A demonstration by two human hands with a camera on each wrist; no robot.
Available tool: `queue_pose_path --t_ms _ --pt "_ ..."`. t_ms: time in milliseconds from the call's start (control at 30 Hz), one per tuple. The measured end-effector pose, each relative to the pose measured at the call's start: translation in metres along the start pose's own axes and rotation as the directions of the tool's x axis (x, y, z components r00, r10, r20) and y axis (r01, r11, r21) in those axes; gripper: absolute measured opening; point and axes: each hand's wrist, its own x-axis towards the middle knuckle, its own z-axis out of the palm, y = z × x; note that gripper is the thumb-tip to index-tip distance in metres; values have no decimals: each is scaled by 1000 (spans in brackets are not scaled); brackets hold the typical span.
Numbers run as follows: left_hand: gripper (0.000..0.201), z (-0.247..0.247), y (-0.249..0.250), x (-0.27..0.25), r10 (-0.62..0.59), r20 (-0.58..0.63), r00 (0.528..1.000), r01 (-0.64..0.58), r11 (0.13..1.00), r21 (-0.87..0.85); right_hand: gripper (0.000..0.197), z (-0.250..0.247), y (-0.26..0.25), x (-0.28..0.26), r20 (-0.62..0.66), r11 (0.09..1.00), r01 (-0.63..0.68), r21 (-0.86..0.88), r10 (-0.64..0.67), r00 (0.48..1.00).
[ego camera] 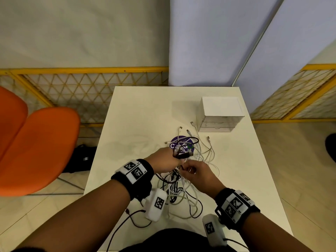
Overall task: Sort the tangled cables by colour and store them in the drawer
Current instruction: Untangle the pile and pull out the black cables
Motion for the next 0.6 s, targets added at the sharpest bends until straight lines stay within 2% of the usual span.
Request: queue_pose_path --t_ms 133,233,300,367,400,467,533,600 --pt "17 -12 7 -7 58 -40 998 -63 990 -123 27 0 -1 5 -26 999 1 40 0 1000" --pt "27 -23 13 -17 54 -16 998 -56 960 -276 21 4 0 8 -36 999 4 40 -3 999" --pt "37 -38 21 -28 106 -27 994 -106 878 -467 14 7 8 8 -22 999 -27 -31 26 999" --pt "43 -61 33 -42 213 -81 974 -217 763 -609 12 12 22 0 -1 984 -95 -152 96 995" --pt "43 -73 39 -48 252 -117 961 -270 749 -605 15 15 33 -5 6 976 -121 -179 124 992" --pt "42 -93 47 -59 276 -164 947 -321 800 -507 19 18 48 -13 14 973 -153 -171 158 987" --pt "40 -98 47 -64 269 -157 950 -311 843 -439 22 19 53 -15 19 976 -172 -136 176 984" --pt "39 -94 43 -64 246 -148 958 -287 840 -461 20 20 51 -11 20 977 -188 -101 191 981"
